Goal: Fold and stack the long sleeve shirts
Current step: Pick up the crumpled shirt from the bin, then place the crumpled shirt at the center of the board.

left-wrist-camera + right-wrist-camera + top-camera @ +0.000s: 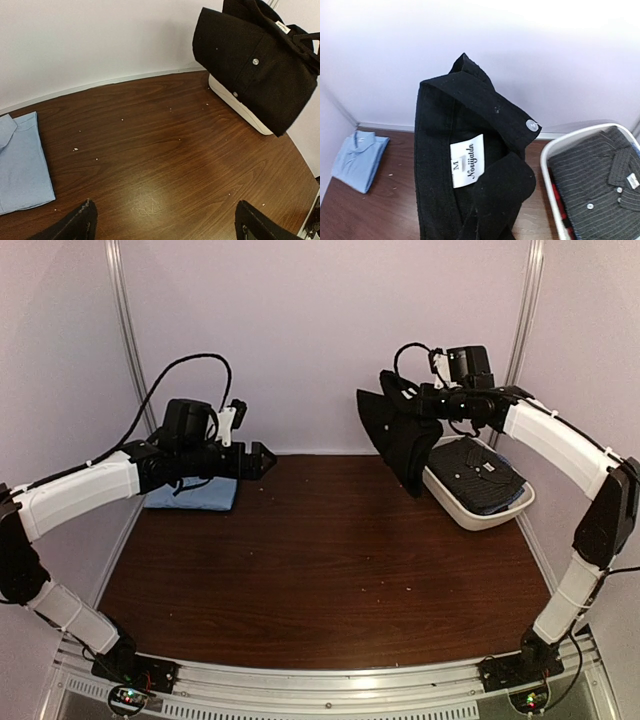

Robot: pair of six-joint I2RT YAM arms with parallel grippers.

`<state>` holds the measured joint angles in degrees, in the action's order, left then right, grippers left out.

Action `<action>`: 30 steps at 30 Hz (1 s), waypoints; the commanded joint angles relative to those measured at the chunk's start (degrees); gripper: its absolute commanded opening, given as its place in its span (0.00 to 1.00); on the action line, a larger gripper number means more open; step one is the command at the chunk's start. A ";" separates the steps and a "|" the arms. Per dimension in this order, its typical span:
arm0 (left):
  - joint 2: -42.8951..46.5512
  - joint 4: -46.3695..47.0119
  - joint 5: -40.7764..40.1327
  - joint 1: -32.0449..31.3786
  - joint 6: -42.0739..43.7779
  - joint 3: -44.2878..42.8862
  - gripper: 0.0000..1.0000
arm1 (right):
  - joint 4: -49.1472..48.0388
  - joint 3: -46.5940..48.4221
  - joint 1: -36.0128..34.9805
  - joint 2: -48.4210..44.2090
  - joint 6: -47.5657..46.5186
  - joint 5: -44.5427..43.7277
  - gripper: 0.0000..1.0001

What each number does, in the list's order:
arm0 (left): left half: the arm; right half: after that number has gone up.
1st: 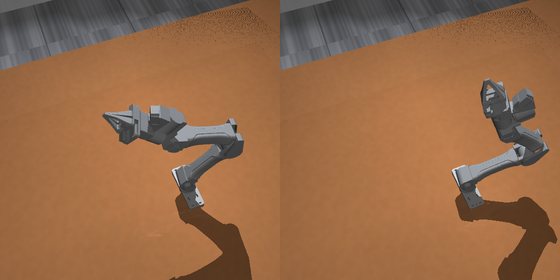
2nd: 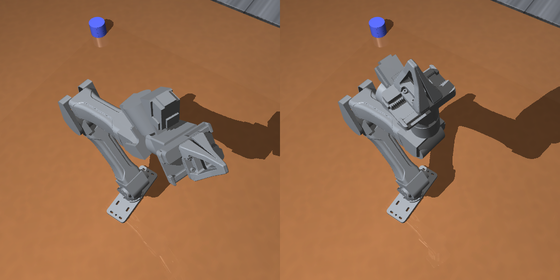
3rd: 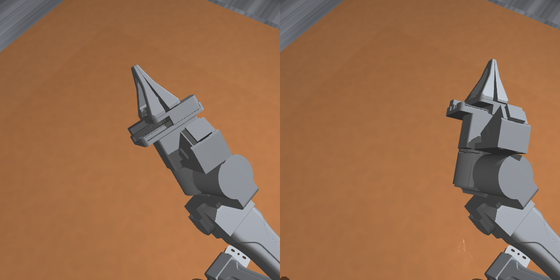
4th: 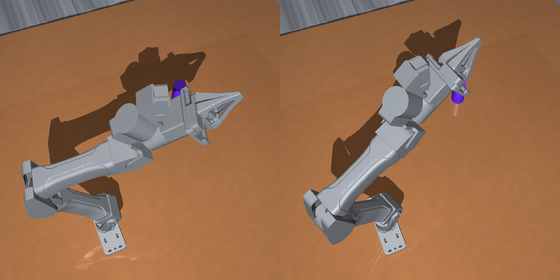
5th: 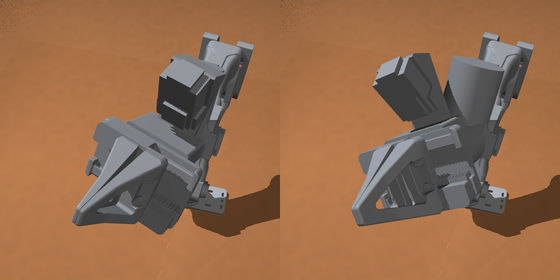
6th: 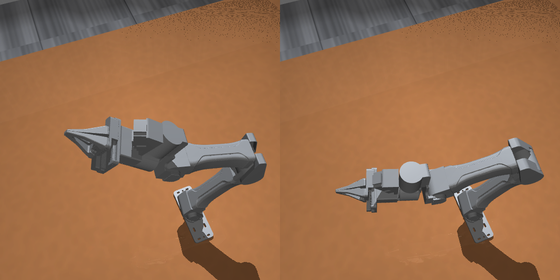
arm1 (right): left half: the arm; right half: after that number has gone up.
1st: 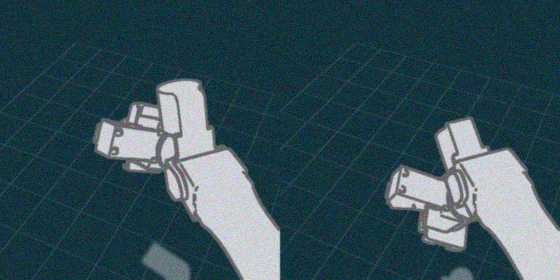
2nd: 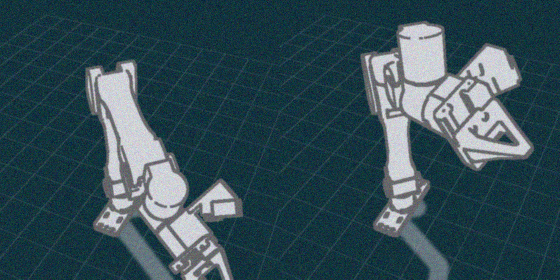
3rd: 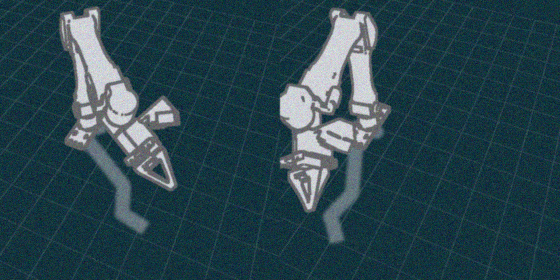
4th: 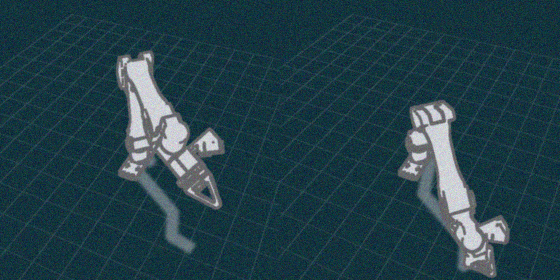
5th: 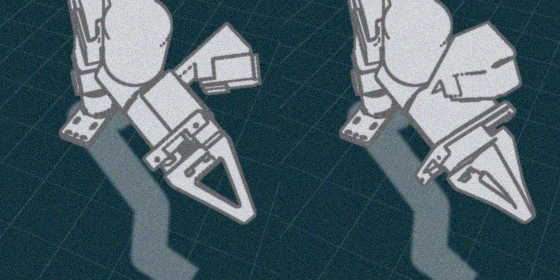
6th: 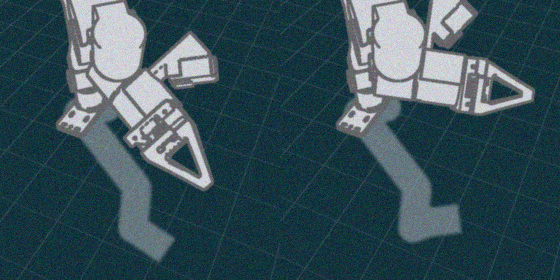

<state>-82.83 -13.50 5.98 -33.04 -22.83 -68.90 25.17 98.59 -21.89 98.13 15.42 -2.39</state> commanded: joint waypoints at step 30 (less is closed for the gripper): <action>-4.56 2.90 3.76 0.43 -4.04 1.65 0.98 | 4.19 -11.28 -16.12 3.27 0.38 13.01 0.77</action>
<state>-84.71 -10.81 7.66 -32.99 -25.91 -67.48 27.51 90.56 -34.52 104.31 18.31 17.10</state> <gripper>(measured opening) 0.976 0.731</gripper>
